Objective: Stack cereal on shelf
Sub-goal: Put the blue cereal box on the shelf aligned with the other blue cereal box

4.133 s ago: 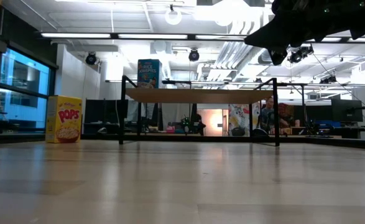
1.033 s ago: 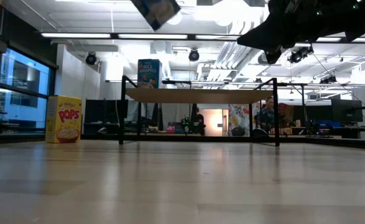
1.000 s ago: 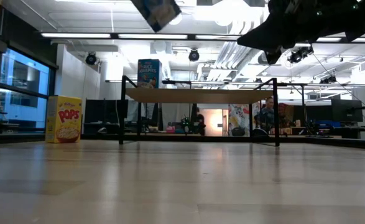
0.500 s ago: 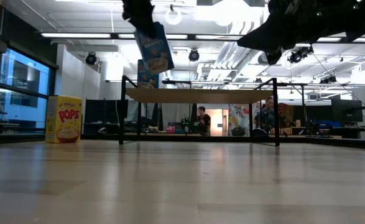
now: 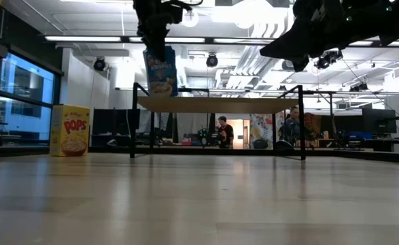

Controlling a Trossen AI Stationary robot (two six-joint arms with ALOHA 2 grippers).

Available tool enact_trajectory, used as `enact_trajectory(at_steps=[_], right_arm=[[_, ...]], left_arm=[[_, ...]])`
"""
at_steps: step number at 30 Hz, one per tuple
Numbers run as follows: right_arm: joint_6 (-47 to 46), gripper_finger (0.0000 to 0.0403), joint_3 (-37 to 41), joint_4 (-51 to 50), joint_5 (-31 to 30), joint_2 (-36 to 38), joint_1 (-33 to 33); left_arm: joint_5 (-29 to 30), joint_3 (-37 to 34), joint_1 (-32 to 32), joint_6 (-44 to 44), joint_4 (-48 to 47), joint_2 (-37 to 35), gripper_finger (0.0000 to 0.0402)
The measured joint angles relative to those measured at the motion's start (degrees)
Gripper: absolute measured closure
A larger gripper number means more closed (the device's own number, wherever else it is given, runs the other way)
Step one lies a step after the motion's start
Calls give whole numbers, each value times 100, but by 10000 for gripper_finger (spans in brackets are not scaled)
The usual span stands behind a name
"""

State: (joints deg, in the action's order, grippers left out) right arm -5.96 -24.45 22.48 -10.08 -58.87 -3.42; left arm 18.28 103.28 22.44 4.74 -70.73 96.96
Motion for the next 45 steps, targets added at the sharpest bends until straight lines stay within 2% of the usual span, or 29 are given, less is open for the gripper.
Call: enact_trajectory(at_steps=[12,21,27,34,45], right_arm=[[0,403,0,2,-344,0,2],[0,403,0,2,-345,0,2],[0,403,0,2,-346,0,1],[46,403,0,1,-346,0,1],[114,403,0,2,-346,0,0]], left_arm=[[-282,0,54,240,-23,-6,286],[-222,-1,54,266,4,-3,219],[248,-2,52,342,78,-2,192],[485,135,54,407,94,-26,188],[466,972,-109,156,80,-31,188]])
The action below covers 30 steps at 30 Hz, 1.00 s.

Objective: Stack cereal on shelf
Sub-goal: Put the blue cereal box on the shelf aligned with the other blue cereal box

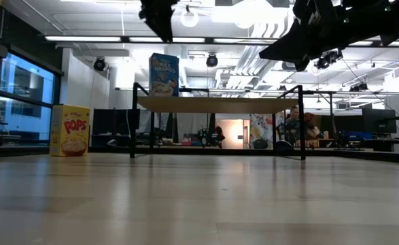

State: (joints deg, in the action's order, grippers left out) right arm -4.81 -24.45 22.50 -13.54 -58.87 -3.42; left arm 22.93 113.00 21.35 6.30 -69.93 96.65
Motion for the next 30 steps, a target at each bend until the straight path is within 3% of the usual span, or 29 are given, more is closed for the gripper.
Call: enact_trajectory(at_steps=[6,12,14,16,21,25,27,30], right_arm=[[80,403,0,0,0,0,0],[55,403,0,0,2,0,2],[54,403,0,0,4,0,0],[52,403,0,-1,7,0,1],[34,403,0,-2,15,0,0],[40,403,0,39,15,0,0],[71,403,0,93,17,2,0],[76,403,0,135,16,2,1]], left_arm=[[-655,115,-372,-725,46,-129,213],[-508,-683,-1040,-1013,806,-394,323],[-380,-1255,-1242,-1016,1263,-570,370],[-223,-1959,-1392,-1018,1838,-805,393],[-3,-4130,-1583,-976,3896,-1681,395],[507,-5856,-1619,-1202,6149,-2246,398],[966,-6545,-1591,-1405,7312,-2321,400],[1397,-7148,-1477,-1639,8236,-2325,401]])
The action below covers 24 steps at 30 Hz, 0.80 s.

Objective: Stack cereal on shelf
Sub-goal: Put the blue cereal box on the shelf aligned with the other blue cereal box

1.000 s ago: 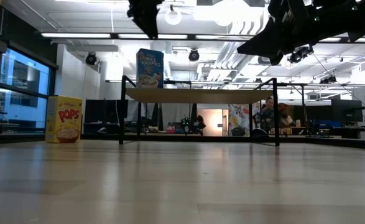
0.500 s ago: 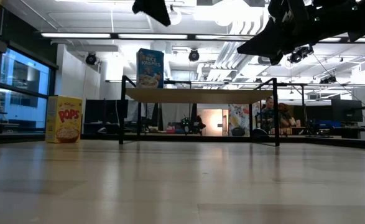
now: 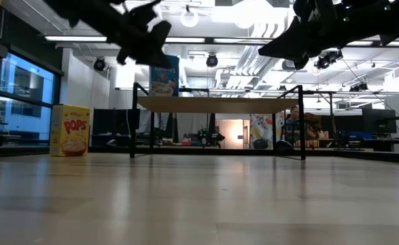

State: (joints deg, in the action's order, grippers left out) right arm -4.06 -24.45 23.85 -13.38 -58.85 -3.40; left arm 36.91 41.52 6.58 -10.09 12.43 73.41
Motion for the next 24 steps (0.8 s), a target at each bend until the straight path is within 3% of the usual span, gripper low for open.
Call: enact_trajectory(at_steps=[24], right_arm=[[-22,403,0,-7,4,0,-1]], left_arm=[[1094,-52,368,-79,-359,-7,401]])
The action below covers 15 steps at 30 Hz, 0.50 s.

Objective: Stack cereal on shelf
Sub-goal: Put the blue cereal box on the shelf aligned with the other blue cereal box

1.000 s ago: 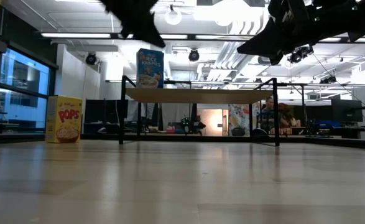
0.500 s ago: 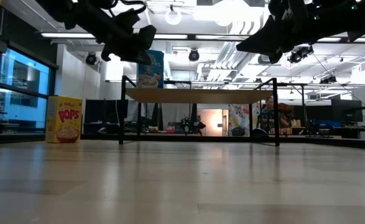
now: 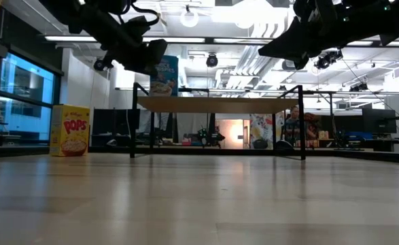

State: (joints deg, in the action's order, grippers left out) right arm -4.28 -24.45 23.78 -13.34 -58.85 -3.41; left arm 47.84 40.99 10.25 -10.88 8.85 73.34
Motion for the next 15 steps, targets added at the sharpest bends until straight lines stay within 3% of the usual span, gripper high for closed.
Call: enact_trajectory(at_steps=[15], right_arm=[[-19,403,0,-53,0,0,-1]], left_arm=[[-243,-2,204,-91,-236,-116,401]])
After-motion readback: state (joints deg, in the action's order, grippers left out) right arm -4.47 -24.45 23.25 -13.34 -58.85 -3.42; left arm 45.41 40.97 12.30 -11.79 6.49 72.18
